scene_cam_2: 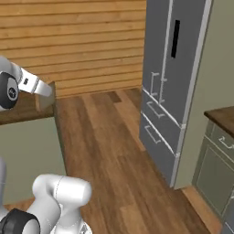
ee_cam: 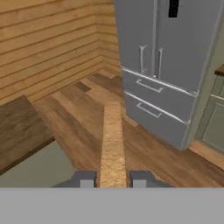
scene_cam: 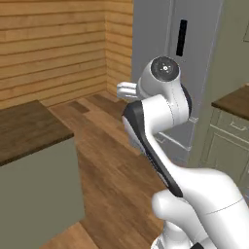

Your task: Start the toaster. Once the lever pops up, take the bread to the plate on the dining counter.

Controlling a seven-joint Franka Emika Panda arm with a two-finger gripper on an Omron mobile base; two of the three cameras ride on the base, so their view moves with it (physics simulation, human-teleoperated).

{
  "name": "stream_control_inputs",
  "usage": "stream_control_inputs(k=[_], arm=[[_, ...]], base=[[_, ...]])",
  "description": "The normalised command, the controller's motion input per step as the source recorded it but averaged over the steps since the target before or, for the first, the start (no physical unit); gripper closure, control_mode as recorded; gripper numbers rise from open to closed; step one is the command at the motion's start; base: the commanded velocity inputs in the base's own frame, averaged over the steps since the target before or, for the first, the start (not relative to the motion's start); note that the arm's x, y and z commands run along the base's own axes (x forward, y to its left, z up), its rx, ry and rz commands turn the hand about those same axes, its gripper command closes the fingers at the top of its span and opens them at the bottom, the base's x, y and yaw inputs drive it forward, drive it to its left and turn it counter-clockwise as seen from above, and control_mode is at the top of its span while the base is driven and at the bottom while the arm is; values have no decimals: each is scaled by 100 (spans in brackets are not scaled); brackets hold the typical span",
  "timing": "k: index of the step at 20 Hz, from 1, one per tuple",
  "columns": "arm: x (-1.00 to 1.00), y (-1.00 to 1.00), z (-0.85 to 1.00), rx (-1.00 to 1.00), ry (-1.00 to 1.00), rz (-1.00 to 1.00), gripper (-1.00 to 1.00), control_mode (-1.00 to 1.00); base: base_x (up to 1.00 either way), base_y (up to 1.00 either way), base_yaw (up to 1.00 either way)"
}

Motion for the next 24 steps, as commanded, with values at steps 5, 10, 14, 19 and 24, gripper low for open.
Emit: stream_control_inputs(k=[5, 10, 14, 19, 24], arm=[[0, 0, 0, 0, 0, 0, 100, 100], [0, 0, 0, 0, 0, 0, 100, 100], [0, 0, 0, 0, 0, 0, 100, 100], [0, 0, 0, 0, 0, 0, 100, 100], [0, 0, 0, 0, 0, 0, 100, 100]], base=[[100, -26, 50], [99, -61, 43], [96, -66, 28], [100, -45, 21], [100, -14, 16]])
